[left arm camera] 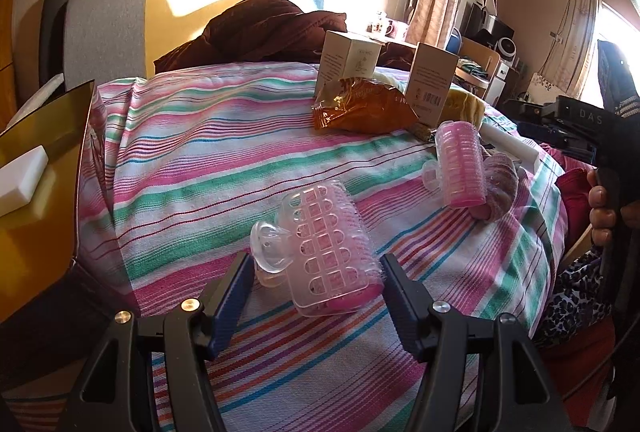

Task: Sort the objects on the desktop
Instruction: 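Close the right gripper on the second white melamine sponge, then carry the white sponge and roller into the gold tin and release both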

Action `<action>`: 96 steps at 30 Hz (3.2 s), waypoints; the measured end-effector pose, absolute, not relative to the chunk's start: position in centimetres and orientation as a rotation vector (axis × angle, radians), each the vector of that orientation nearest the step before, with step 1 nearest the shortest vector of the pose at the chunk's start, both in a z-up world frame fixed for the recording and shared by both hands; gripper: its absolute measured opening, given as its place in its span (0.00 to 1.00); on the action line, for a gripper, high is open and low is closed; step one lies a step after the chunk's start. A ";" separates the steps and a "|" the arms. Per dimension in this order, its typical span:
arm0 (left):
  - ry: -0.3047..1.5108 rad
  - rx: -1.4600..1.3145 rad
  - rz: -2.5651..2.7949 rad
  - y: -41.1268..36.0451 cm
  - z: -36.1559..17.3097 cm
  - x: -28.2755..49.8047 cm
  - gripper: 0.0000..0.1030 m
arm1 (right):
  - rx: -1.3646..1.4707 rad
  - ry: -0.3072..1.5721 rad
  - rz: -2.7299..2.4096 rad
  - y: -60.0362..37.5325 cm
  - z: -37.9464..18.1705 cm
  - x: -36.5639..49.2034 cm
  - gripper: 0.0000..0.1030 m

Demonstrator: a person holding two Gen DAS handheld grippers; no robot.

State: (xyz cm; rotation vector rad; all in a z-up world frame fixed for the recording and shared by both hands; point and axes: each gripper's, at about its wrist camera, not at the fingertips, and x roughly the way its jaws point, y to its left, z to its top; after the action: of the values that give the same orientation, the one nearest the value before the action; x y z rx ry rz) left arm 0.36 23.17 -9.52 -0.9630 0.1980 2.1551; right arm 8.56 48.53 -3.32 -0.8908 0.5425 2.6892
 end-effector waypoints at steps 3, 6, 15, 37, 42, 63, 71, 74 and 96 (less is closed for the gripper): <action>0.206 -0.964 2.160 23.3 -9.5 0.4 0.64 | -0.829 0.542 2.578 51.5 -3.2 10.6 0.55; 0.203 -0.966 2.161 23.3 -9.5 0.4 0.64 | -0.808 0.522 2.478 54.2 -3.5 12.2 0.65; 0.232 -0.959 2.171 23.6 -9.6 0.6 0.64 | -0.895 0.639 2.385 60.1 -5.9 11.9 0.81; 0.226 -0.925 2.201 23.0 -8.3 0.8 0.61 | -0.837 0.560 2.482 56.2 -4.5 12.3 0.58; 0.195 -0.842 2.221 22.0 -5.8 1.7 0.61 | -0.806 0.502 2.614 51.8 -2.1 11.8 0.58; -0.016 -0.956 2.603 4.5 -2.8 -4.5 0.61 | -1.090 0.211 3.226 26.0 -0.3 -1.4 0.58; -0.063 -1.076 2.726 -1.3 -4.7 -7.5 0.62 | -1.249 0.130 3.270 19.0 -2.8 -6.6 0.60; -0.092 -1.082 2.737 -2.7 -5.1 -7.7 0.66 | -1.306 0.136 3.253 17.7 -4.0 -8.1 0.60; -0.038 -0.866 2.563 4.9 -1.2 -2.0 0.66 | -1.076 0.181 3.223 23.4 -2.9 -0.4 0.74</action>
State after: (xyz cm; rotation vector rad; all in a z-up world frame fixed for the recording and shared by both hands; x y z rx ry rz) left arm -2.03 4.90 -1.23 -0.8661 -0.0379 2.5628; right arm -0.43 23.40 -2.86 -1.0755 0.1808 3.2227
